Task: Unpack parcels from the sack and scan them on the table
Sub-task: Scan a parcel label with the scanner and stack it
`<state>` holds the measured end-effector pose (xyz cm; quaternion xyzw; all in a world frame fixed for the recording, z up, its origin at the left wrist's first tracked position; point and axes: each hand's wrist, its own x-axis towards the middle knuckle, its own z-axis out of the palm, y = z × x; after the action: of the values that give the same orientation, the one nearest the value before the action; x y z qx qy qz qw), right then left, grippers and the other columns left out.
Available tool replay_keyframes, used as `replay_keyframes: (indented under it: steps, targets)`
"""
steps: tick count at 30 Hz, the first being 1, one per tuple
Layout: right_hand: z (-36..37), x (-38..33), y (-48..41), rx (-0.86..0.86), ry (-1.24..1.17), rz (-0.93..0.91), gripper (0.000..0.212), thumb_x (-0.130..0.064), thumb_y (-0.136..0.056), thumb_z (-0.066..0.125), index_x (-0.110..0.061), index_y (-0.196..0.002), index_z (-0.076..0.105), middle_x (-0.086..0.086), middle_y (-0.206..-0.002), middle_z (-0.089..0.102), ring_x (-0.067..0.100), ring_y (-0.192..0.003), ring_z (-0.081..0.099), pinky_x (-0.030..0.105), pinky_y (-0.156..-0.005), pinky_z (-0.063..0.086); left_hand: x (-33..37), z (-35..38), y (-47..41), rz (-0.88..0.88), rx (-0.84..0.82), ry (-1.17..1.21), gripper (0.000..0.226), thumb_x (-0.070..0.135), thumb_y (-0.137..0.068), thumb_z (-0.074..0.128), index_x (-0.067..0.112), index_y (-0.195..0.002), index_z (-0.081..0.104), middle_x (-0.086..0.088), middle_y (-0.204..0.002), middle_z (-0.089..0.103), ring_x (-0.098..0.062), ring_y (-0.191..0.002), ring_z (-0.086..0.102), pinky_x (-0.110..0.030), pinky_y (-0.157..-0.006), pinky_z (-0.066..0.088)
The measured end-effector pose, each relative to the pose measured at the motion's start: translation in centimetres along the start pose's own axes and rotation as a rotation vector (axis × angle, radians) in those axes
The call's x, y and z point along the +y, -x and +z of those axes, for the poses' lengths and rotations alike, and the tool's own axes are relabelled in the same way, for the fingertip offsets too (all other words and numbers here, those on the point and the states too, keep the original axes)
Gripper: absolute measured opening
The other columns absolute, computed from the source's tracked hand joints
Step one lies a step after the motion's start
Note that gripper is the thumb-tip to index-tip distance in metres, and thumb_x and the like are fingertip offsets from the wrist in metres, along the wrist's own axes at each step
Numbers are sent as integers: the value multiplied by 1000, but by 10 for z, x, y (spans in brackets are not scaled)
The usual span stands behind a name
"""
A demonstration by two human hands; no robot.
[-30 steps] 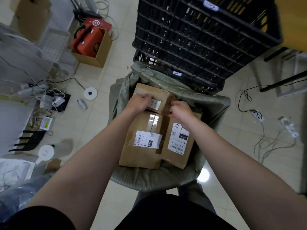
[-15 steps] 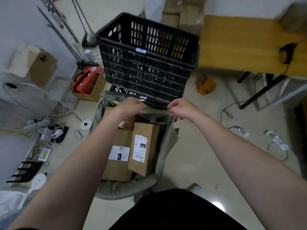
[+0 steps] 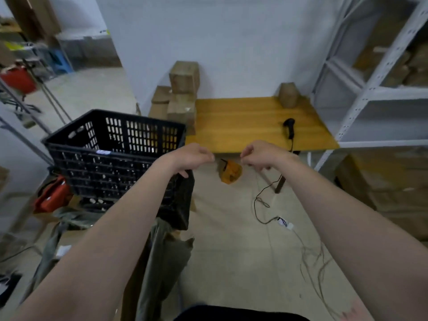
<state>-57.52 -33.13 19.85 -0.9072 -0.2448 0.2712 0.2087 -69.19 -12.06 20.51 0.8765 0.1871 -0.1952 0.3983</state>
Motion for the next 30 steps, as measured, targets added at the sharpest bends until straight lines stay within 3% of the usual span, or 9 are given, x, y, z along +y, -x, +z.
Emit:
replay_keyframes:
  steps: [3,9,13,15,19,23,26,30]
  targets:
    - [-31,15,-13,66,-38,15,5,-32,-95,68,-30,-100,69,-4,-83,68,15,-70,64,17,-39,39,27,-11,-26,70,34,-34,40,51,-103,52,33,-137,62,3,-146,51,-23,-130,52,-37,-81,55]
    - [-87,17,-74,60,-1,35,17,-42,-96,64,-31,-107,68,-4,-97,73,19,-81,72,29,-58,49,57,-45,-97,161,54,-73,35,52,-102,54,36,-131,65,7,-141,53,-20,-125,55,-33,-75,53]
    - [-130,0,-135,53,31,62,20,-47,-94,63,-33,-109,66,-6,-98,72,19,-78,73,31,-59,55,82,-94,-155,211,84,-155,26,51,-101,55,40,-122,65,9,-127,53,-16,-111,57,-32,-69,56]
    - [-152,-8,-165,69,43,68,17,-49,-94,63,-36,-104,65,-7,-99,72,18,-79,74,32,-61,57,95,-122,-186,228,110,-190,27,51,-101,55,38,-122,66,8,-125,55,-13,-104,58,-33,-71,58]
    - [-193,-15,-218,117,30,84,20,-51,-93,63,-37,-107,64,-9,-98,72,17,-79,75,33,-62,58,124,-168,-252,285,107,-209,31,48,-102,57,32,-126,68,4,-136,59,-22,-117,60,-44,-92,58]
    - [-224,-2,-264,160,-30,110,21,-48,-95,62,-35,-111,66,-8,-99,72,18,-81,74,36,-69,61,154,-188,-316,320,78,-220,23,45,-100,60,34,-119,69,8,-120,60,-16,-106,60,-32,-68,54]
    - [-246,23,-296,197,-55,172,22,-47,-95,63,-34,-113,65,-8,-101,71,19,-83,73,38,-74,61,177,-188,-371,403,49,-232,18,38,-95,70,34,-113,70,12,-115,64,2,-92,58,-17,-60,44]
    - [-275,74,-350,292,-95,241,24,-42,-97,63,-26,-113,68,2,-103,71,20,-81,69,30,-59,51,204,-180,-454,460,24,-198,18,33,-90,75,35,-108,71,14,-116,63,-5,-107,56,-21,-85,39]
